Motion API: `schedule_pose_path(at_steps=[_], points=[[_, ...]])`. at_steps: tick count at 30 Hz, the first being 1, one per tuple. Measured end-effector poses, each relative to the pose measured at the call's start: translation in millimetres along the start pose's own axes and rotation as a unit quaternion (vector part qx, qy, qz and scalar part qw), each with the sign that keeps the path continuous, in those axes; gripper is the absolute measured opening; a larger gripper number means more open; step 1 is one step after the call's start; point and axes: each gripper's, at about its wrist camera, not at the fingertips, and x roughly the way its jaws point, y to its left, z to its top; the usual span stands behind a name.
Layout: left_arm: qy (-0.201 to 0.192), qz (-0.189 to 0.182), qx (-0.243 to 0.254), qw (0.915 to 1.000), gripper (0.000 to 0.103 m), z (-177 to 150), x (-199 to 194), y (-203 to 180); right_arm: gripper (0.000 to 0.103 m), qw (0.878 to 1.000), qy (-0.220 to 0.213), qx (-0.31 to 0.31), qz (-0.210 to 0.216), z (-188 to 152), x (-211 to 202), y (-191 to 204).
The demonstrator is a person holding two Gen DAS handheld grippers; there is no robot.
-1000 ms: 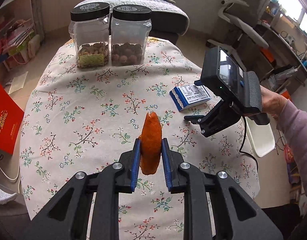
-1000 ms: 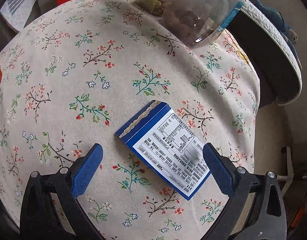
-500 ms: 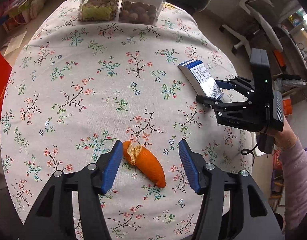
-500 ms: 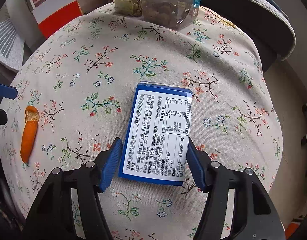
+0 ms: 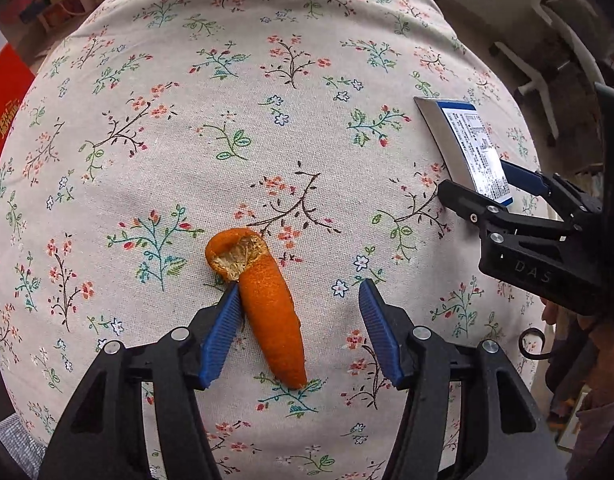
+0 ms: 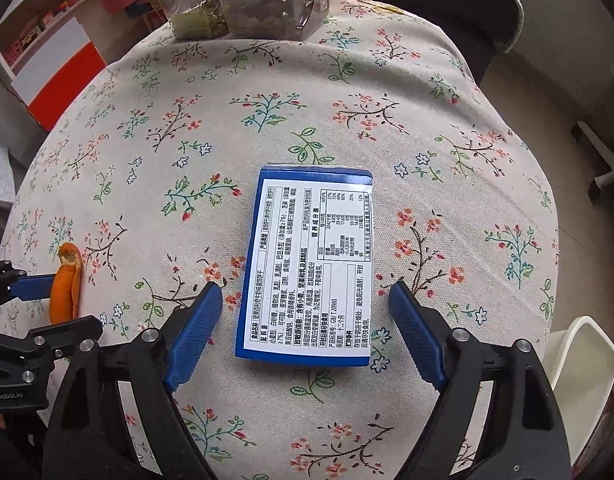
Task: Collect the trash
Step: 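Carry the orange peel and blue card box to the bin and release both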
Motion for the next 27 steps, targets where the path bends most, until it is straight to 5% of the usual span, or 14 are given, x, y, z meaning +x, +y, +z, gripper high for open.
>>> schedule_pose_path(at_steps=[4, 6, 8, 17, 27], points=[[-0.016, 0.030, 0.041, 0.9986, 0.031, -3.2, 0.7, -4.7, 0.082, 1.000, -0.010, 0.021, -0.006, 8.5, 4.8, -4.6], [-0.019, 0.027, 0.051, 0.9981, 0.023, -2.9, -0.1, -1.5, 0.069, 0.999, -0.017, 0.035, -0.016, 11.2, 3.7, -8.0], [-0.019, 0.010, 0.051, 0.9985, 0.021, -1.6, -1.3, 3.6, 0.052, 0.998, -0.017, 0.053, -0.005, 13.3, 0.0, -12.2], [-0.032, -0.044, 0.068, 0.9962, 0.019, -5.6, -21.0, 1.4, 0.052, 0.993, -0.049, 0.102, -0.011, -19.9, -56.2, -11.8], [-0.082, -0.101, 0.070, 0.9891, 0.019, -11.6, -57.2, -8.2, 0.052, 0.973, -0.161, 0.168, -0.015, -100.1, -175.3, -19.2]])
